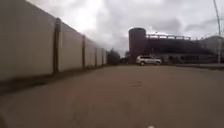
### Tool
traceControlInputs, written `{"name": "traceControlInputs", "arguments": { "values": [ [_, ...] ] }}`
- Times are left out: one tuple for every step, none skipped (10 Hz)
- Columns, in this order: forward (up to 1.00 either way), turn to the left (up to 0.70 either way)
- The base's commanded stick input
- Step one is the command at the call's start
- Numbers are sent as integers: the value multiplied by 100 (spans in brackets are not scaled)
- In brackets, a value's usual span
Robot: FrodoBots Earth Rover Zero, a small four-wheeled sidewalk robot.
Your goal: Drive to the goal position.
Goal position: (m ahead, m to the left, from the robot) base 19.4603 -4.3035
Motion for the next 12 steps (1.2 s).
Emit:
{"name": "traceControlInputs", "arguments": {
  "values": [
    [85,1],
    [85,1],
    [85,1],
    [85,1],
    [85,1],
    [85,1],
    [85,1],
    [85,1],
    [85,1],
    [85,1],
    [85,1],
    [85,1]
  ]
}}
